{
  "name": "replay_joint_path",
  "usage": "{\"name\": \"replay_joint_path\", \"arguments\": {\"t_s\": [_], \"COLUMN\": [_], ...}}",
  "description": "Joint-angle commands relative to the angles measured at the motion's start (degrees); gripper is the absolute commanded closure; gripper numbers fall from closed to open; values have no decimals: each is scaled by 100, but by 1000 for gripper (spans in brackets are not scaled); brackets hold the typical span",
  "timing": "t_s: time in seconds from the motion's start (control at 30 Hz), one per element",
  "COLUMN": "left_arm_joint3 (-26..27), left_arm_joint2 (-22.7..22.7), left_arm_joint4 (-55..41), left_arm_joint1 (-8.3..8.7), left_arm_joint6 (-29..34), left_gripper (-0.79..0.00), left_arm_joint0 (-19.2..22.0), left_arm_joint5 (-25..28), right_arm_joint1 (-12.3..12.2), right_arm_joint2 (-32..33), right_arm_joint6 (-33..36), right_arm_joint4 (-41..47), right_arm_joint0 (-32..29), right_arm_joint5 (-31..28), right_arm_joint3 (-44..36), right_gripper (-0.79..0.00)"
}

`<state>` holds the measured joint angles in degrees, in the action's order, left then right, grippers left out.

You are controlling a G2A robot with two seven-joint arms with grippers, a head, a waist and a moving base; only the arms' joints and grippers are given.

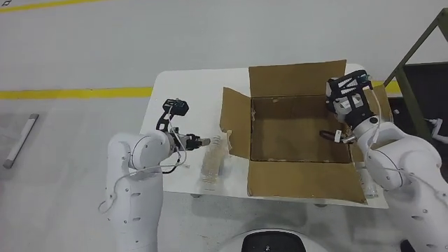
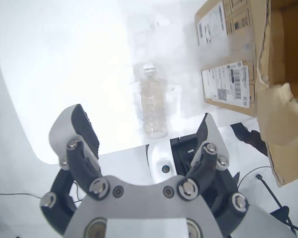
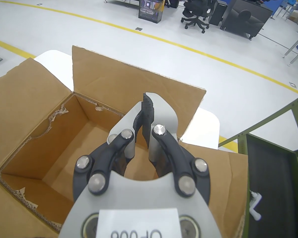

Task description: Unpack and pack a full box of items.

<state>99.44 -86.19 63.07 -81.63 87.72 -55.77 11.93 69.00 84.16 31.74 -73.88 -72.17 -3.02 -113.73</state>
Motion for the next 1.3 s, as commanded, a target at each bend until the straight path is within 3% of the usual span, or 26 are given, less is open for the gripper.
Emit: {"name": "replay_joint_path", "arguments": {"t_s": [0.0,0.43,0.97,1.27], "left_arm_joint3": [-58,-121,-1097,-1757], "left_arm_joint2": [98,181,820,1201], "left_arm_joint4": [-120,-376,-434,63], "left_arm_joint1": [16,35,127,162], "left_arm_joint6": [28,-168,-638,-953], "left_gripper": [-785,-785,-785,-785], "left_arm_joint0": [-139,-278,-391,-121], "left_arm_joint5": [99,251,188,63], "right_arm_joint1": [4,18,-2,-4], "right_arm_joint2": [-34,-109,182,273], "right_arm_joint6": [8,70,216,227], "right_arm_joint4": [-12,-33,-109,-104], "right_arm_joint0": [-10,-76,-609,-705], "right_arm_joint5": [12,53,142,136], "right_arm_joint3": [-7,-124,-526,-596], "right_gripper": [0,0,0,0]}}
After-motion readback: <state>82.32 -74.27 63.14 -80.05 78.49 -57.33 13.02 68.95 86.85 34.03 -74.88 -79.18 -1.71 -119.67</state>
